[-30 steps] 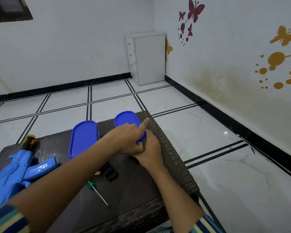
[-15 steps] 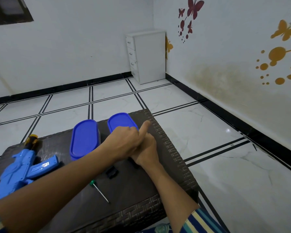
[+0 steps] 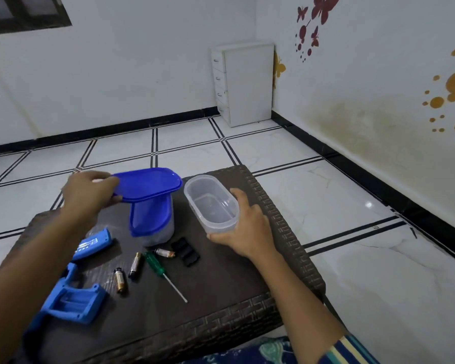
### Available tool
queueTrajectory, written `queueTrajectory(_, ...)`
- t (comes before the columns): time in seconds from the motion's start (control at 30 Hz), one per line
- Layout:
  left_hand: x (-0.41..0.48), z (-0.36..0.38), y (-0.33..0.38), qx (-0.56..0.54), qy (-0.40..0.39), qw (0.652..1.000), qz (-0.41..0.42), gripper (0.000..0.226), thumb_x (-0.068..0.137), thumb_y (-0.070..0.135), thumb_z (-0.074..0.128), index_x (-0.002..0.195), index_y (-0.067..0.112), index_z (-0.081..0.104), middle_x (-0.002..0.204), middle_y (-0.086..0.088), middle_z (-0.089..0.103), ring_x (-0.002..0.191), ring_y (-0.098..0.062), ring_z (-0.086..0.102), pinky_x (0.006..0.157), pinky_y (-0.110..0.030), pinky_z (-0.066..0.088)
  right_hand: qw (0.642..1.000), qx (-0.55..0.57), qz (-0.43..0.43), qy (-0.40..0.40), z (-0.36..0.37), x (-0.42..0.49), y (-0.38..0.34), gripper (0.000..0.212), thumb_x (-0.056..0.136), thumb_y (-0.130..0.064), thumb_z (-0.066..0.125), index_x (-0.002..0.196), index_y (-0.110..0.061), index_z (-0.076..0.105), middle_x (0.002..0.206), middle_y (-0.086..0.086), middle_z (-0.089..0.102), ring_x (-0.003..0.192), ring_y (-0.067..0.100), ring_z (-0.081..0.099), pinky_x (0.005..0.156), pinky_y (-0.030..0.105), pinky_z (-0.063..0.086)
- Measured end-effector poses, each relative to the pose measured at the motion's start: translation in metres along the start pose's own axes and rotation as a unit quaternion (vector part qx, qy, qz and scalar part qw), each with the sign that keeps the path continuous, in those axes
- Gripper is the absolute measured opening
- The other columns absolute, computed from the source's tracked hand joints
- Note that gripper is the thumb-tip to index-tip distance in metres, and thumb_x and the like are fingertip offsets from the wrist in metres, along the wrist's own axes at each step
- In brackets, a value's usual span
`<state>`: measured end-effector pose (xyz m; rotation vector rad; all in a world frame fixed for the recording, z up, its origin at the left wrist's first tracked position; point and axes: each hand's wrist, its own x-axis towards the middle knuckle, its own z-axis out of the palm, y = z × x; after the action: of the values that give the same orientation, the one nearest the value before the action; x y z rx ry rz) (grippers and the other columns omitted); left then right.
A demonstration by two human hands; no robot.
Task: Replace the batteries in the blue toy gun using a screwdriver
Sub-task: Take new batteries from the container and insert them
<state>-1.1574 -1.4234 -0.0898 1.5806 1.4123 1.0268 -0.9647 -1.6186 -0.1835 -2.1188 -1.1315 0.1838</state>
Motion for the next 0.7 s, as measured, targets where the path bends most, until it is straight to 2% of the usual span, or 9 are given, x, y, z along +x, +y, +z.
queueTrajectory(0.07, 0.000, -0.004, -0.031, -0.041, -0.007, 0.997, -0.072, 0.019, 0.088, 0.001, 0.056, 0.104, -0.002, 0.065, 0.087, -0.018, 0.058, 0.046, -0.017, 0.061, 0.038, -0.013, 0.048, 1.000, -0.011, -0.009, -0.007, 0.000, -0.001, -0.002, 0.096, 0.060, -0.058, 0.079, 0.139, -0.035, 0.030, 0.119, 0.003, 0.059, 0.108, 0.029, 0.054, 0.091, 0.041, 0.043)
queueTrajectory(0.17, -0.002, -0.010, -0.059, -0.045, -0.019, 0.993, -0.107, 0.013, 0.088, 0.000, 0.055, 0.098, -0.003, 0.063, 0.090, -0.016, 0.059, 0.065, -0.028, 0.062, 0.039, -0.015, 0.049, 0.999, -0.036, -0.003, -0.021, 0.003, 0.000, -0.004, 0.103, 0.060, -0.059, 0.080, 0.143, -0.032, 0.025, 0.130, 0.006, 0.054, 0.117, 0.032, 0.048, 0.093, 0.044, 0.040)
queueTrajectory(0.23, -0.004, -0.013, -0.067, -0.030, -0.020, 0.992, -0.120, 0.007, 0.088, 0.002, 0.056, 0.087, -0.001, 0.062, 0.090, -0.015, 0.062, 0.068, -0.029, 0.065, 0.042, -0.019, 0.053, 0.997, -0.070, 0.007, -0.027, 0.005, 0.000, -0.006, 0.119, 0.056, -0.067, 0.080, 0.149, -0.029, 0.016, 0.149, 0.006, 0.038, 0.132, 0.033, 0.035, 0.100, 0.051, 0.036)
queueTrajectory(0.33, -0.007, -0.019, -0.067, 0.024, -0.031, 0.993, -0.115, 0.012, 0.084, 0.013, 0.059, 0.085, 0.003, 0.066, 0.086, -0.015, 0.068, 0.067, -0.029, 0.070, 0.066, -0.035, 0.062, 0.992, -0.130, 0.004, 0.006, 0.000, -0.003, -0.018, 0.127, 0.054, -0.080, 0.071, 0.153, -0.027, 0.011, 0.162, 0.004, 0.010, 0.142, 0.033, 0.015, 0.105, 0.060, 0.028)
queueTrajectory(0.4, -0.014, -0.029, -0.063, 0.110, 0.000, 0.993, -0.049, 0.024, 0.082, 0.024, 0.056, 0.083, 0.002, 0.064, 0.078, -0.015, 0.068, 0.066, -0.029, 0.069, 0.078, -0.045, 0.059, 0.988, -0.131, -0.027, 0.074, 0.001, -0.009, -0.033, 0.111, 0.060, -0.080, 0.067, 0.148, -0.026, 0.028, 0.159, 0.004, 0.018, 0.138, 0.032, 0.021, 0.101, 0.056, 0.029)
queueTrajectory(0.43, -0.020, -0.034, -0.060, 0.150, 0.026, 0.988, -0.010, 0.029, 0.082, 0.029, 0.054, 0.083, 0.002, 0.064, 0.076, -0.015, 0.068, 0.068, -0.029, 0.068, 0.077, -0.044, 0.057, 0.985, -0.120, -0.055, 0.114, 0.003, -0.012, -0.040, 0.095, 0.065, -0.074, 0.067, 0.142, -0.026, 0.040, 0.154, 0.003, 0.029, 0.133, 0.031, 0.029, 0.095, 0.052, 0.031)
queueTrajectory(0.53, -0.045, -0.045, -0.055, 0.272, 0.068, 0.956, 0.086, 0.030, 0.083, 0.037, 0.053, 0.078, 0.009, 0.062, 0.074, -0.010, 0.062, 0.071, -0.027, 0.055, 0.062, -0.033, 0.039, 0.967, -0.065, -0.164, 0.185, 0.020, -0.020, -0.063, 0.032, 0.080, -0.039, 0.069, 0.104, -0.018, 0.067, 0.110, 0.000, 0.065, 0.102, 0.026, 0.054, 0.078, 0.037, 0.032)
queueTrajectory(0.6, -0.063, -0.046, -0.059, 0.348, 0.032, 0.931, 0.110, 0.030, 0.078, 0.040, 0.058, 0.071, 0.011, 0.063, 0.069, -0.008, 0.061, 0.070, -0.029, 0.057, 0.059, -0.033, 0.041, 0.976, -0.026, -0.195, 0.089, 0.031, -0.025, -0.078, 0.010, 0.086, -0.020, 0.064, 0.091, -0.012, 0.069, 0.090, 0.002, 0.066, 0.088, 0.022, 0.058, 0.073, 0.034, 0.042)
queueTrajectory(0.7, -0.085, -0.039, -0.069, 0.447, -0.082, 0.887, 0.076, 0.040, 0.075, 0.050, 0.062, 0.064, 0.012, 0.059, 0.064, -0.005, 0.057, 0.069, -0.026, 0.059, 0.062, -0.035, 0.049, 0.975, -0.068, -0.202, -0.058, 0.053, -0.029, -0.092, 0.013, 0.093, -0.019, 0.058, 0.100, -0.011, 0.066, 0.095, 0.003, 0.063, 0.093, 0.018, 0.055, 0.072, 0.030, 0.049)
